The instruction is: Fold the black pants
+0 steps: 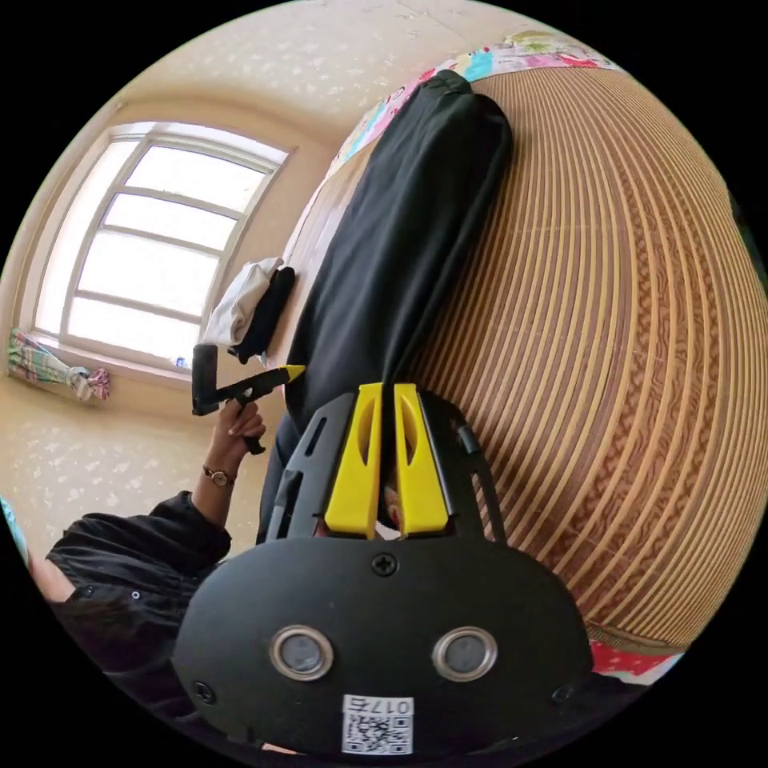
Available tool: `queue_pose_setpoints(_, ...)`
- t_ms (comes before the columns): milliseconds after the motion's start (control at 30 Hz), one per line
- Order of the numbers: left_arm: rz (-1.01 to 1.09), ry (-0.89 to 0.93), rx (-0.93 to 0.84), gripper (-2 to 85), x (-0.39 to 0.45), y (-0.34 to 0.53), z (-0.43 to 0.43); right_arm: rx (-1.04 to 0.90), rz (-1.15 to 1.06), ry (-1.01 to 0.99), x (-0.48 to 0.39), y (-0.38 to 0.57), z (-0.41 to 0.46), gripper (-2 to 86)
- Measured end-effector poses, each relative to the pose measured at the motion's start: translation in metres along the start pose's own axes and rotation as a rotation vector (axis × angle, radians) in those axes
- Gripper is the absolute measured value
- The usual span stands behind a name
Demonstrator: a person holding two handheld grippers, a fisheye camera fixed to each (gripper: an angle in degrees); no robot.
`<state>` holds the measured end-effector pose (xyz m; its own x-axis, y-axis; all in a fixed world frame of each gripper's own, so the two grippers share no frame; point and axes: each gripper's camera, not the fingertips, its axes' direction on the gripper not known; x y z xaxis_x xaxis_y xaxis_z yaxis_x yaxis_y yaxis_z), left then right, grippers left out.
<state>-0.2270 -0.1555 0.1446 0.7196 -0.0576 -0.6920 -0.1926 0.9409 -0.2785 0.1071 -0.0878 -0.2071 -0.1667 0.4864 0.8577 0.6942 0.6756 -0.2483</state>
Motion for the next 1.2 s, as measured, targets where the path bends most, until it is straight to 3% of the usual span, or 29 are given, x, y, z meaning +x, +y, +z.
queue_pose_setpoints(133,0.047,0.155,-0.149,5.3,0.008,0.044,0.014,-0.136,-0.084,0.086,-0.008,0.072,-0.030,5.0)
queue_pose_setpoints(233,0.004,0.155,0.034,8.8,-0.002,0.057,-0.012,-0.072,-0.040,0.130,0.004,0.087,-0.062,6.5)
queue_pose_setpoints(300,-0.032,0.177,0.159,10.9,-0.021,0.040,-0.030,-0.126,0.000,0.055,0.019,0.077,-0.066,6.5)
queue_pose_setpoints(467,-0.061,0.214,0.082,13.6,-0.040,-0.013,-0.017,-0.196,0.022,-0.065,0.019,0.072,-0.081,8.6)
queue_pose_setpoints(567,-0.023,0.189,0.082,13.4,-0.031,-0.014,-0.013,-0.119,-0.036,-0.225,0.007,0.082,-0.110,10.9)
queue_pose_setpoints(633,-0.021,0.147,0.103,13.0,-0.027,-0.012,-0.013,0.016,-0.028,-0.137,0.007,0.083,-0.129,12.6)
queue_pose_setpoints(733,-0.034,0.153,0.096,12.4,-0.027,-0.021,-0.010,0.020,0.053,-0.003,0.022,0.065,-0.114,14.2)
queue_pose_setpoints(933,-0.030,0.102,0.049,8.3,-0.022,-0.027,-0.007,-0.032,0.125,-0.177,0.021,0.059,-0.064,8.3)
queue_pose_setpoints(1067,-0.042,0.366,-0.015,4.0,-0.034,-0.005,-0.020,0.011,0.048,-0.380,0.007,0.096,-0.081,4.1)
queue_pose_setpoints(1200,0.219,0.638,0.244,3.6,0.020,0.030,-0.124,0.160,-0.248,-0.475,-0.075,0.149,-0.165,2.7)
